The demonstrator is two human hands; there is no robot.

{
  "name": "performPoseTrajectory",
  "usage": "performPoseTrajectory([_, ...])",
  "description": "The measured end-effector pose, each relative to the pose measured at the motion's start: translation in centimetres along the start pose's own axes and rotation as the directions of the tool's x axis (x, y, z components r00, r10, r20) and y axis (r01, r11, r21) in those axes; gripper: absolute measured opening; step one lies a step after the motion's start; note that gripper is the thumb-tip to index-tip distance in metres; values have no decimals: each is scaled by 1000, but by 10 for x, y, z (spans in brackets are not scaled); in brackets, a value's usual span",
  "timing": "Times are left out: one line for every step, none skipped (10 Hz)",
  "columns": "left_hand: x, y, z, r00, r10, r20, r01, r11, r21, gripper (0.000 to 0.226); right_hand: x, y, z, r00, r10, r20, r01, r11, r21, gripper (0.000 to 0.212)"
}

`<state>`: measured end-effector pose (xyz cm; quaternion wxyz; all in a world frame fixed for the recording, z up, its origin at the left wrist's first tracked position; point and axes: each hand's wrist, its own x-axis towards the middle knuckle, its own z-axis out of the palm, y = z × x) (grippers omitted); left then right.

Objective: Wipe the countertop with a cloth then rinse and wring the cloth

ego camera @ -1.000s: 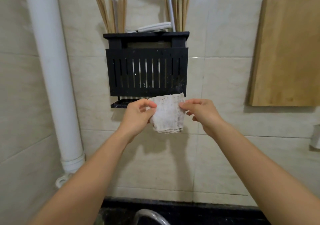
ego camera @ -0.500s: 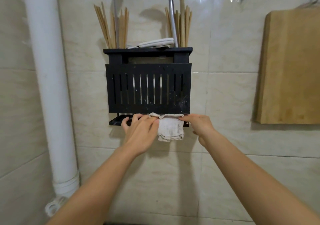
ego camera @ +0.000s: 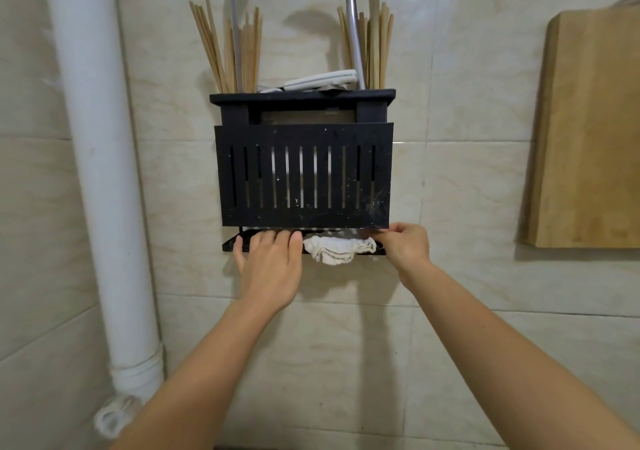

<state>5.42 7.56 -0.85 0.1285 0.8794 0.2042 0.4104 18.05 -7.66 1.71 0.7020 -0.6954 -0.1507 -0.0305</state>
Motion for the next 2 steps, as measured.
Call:
performPoseTrajectory([-11, -18, 0, 994, 55, -92, -48, 996, 77, 41, -2, -5, -11, 999, 0, 39, 0, 1000, -10, 21])
performPoseTrajectory([-19, -27, -3, 989, 97, -109, -81, 986, 145, 49, -15, -11, -30, 997, -44, 71, 46, 999, -24, 14])
